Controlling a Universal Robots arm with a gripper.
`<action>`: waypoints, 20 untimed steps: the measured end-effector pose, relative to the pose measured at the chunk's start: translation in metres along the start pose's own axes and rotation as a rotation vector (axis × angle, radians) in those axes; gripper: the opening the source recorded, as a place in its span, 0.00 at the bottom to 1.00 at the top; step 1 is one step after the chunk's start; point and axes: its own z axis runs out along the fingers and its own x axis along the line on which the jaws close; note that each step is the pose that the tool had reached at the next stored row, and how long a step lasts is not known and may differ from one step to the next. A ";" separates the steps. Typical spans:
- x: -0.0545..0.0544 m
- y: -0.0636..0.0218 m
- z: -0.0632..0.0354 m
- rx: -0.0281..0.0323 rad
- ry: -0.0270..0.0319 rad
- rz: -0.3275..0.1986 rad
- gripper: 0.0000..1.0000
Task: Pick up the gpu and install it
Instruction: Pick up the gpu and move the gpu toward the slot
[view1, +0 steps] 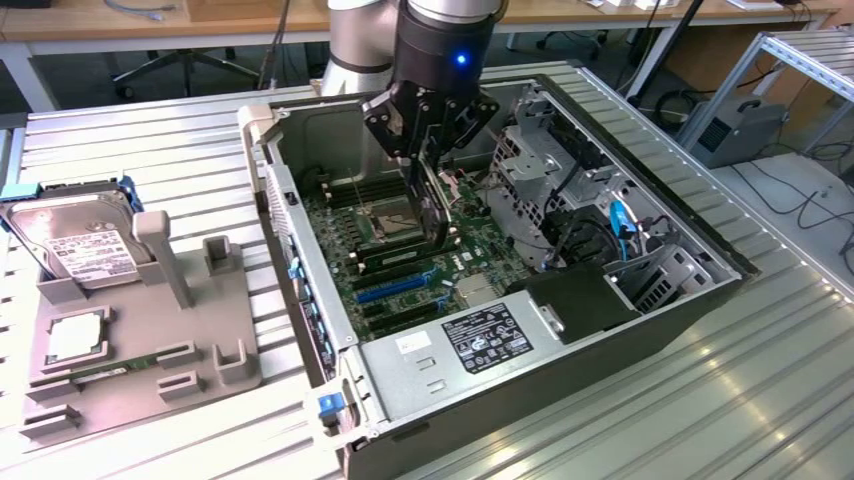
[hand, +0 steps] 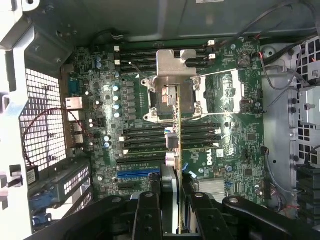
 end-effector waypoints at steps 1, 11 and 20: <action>-0.001 0.0000 0.0002 0.0001 0.0000 0.000 0.27; -0.007 0.0005 0.0028 0.0002 0.0000 0.000 0.27; -0.011 0.0008 0.0046 0.0002 0.0000 0.000 0.27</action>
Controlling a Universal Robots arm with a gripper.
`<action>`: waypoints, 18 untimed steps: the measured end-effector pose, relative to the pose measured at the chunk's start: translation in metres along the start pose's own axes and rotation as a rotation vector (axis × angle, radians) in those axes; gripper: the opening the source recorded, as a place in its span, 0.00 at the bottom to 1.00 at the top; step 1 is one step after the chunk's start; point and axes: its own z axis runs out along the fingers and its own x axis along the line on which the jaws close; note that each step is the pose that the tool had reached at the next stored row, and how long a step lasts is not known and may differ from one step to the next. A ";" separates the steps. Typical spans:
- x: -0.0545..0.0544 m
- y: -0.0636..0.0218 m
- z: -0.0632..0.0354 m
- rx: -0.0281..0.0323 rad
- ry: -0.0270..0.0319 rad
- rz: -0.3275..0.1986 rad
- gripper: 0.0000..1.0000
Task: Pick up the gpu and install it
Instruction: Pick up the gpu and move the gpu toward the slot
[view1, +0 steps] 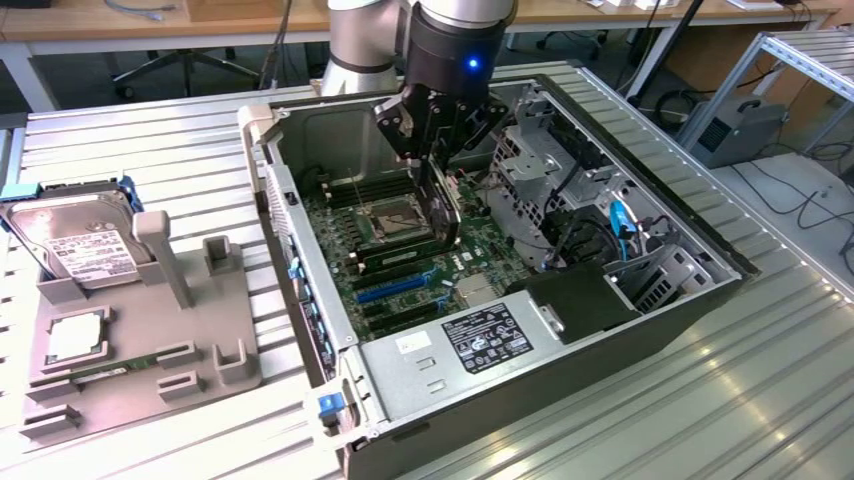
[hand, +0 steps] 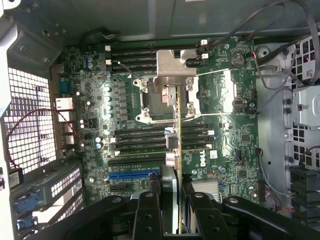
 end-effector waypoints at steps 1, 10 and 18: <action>0.000 0.0000 0.0002 0.0000 0.0000 0.000 0.27; -0.002 0.0004 0.0021 0.0012 -0.0001 0.000 0.27; -0.004 0.0008 0.0036 0.0028 -0.0001 0.000 0.27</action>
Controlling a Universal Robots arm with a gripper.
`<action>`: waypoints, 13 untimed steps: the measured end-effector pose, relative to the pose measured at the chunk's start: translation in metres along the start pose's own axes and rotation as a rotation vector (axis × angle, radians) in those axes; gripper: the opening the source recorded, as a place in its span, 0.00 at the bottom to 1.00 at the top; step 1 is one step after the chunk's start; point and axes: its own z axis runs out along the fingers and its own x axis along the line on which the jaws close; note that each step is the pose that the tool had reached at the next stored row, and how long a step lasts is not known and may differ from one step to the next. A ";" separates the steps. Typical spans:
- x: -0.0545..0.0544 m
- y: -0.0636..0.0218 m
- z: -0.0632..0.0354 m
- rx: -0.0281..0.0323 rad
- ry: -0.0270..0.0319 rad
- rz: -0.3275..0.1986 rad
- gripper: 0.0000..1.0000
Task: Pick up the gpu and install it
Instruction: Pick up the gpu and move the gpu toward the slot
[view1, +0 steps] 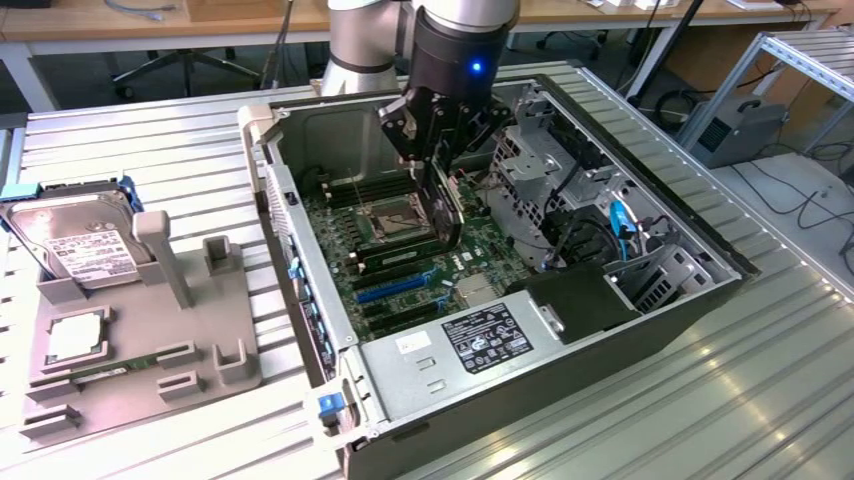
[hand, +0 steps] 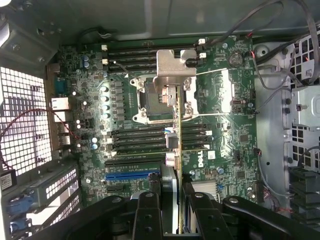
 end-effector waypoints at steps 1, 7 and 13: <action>0.000 0.0000 0.0002 0.0001 0.0000 0.000 0.27; -0.001 0.0001 0.0019 0.0001 -0.0001 0.000 0.27; -0.002 0.0001 0.0040 0.0001 -0.0001 0.000 0.27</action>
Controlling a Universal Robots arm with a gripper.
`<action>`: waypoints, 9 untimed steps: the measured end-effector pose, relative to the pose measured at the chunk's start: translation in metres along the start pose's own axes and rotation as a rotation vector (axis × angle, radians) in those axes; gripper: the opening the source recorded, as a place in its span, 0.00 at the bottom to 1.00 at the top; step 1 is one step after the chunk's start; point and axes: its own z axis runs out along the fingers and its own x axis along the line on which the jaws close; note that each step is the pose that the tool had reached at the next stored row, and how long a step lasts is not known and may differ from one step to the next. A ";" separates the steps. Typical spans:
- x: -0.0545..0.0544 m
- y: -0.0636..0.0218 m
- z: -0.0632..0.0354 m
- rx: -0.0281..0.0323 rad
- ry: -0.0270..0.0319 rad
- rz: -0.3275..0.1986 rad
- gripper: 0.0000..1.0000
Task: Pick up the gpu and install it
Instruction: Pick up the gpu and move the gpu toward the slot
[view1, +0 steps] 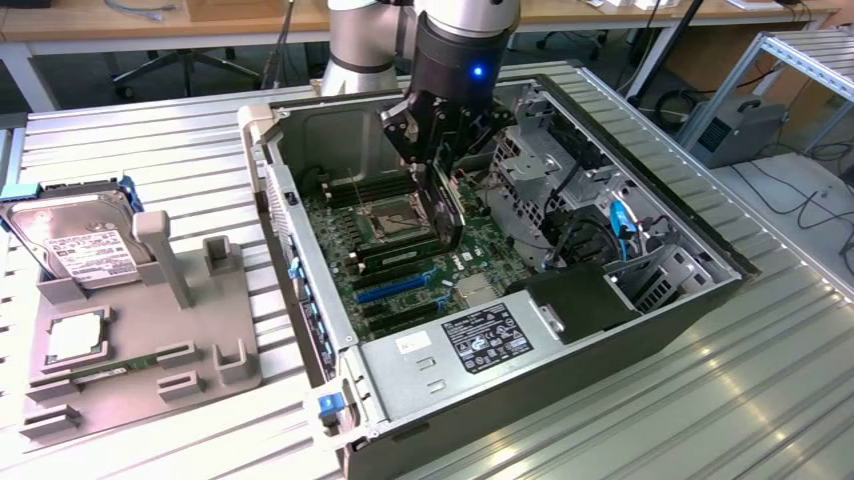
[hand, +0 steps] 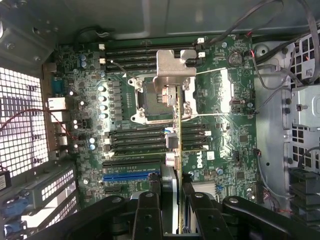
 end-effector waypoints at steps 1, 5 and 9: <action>0.000 0.0000 0.0002 0.0001 0.0000 0.000 0.27; -0.001 0.0000 0.0012 0.0000 0.0000 0.000 0.27; -0.002 0.0001 0.0021 0.0001 0.0000 0.000 0.27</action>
